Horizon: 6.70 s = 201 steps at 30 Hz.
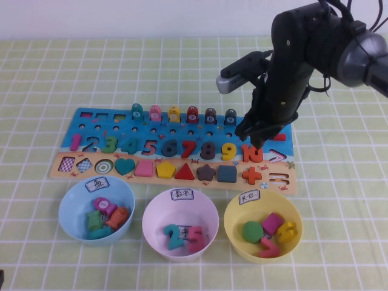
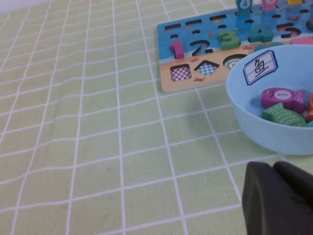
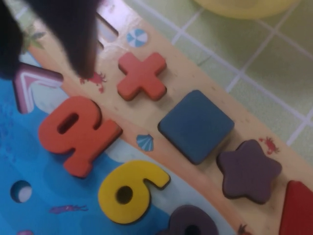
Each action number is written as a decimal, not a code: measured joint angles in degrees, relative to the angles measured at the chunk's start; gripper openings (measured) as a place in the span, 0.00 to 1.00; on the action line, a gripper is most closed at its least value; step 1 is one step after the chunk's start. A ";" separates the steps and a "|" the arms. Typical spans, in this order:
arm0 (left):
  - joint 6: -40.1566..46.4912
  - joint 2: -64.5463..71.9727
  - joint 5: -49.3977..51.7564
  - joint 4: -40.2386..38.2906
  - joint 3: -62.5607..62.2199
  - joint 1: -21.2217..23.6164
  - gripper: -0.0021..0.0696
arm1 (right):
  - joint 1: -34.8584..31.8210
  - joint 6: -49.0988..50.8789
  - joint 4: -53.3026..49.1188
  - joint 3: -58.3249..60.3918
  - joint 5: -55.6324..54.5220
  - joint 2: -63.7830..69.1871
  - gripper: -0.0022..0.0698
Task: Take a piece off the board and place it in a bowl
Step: Pick up the "number 10"
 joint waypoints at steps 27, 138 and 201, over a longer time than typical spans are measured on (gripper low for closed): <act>0.00 0.00 0.10 0.00 0.00 0.00 0.02 | 0.10 16.72 -0.62 -8.74 0.00 9.18 0.70; 0.00 0.00 0.10 3.21 0.00 0.00 0.02 | -0.47 15.15 -0.03 -9.09 -0.20 10.33 0.18; 0.00 0.00 0.10 3.21 0.00 0.00 0.02 | 0.09 16.90 1.06 -6.25 -0.20 10.76 0.60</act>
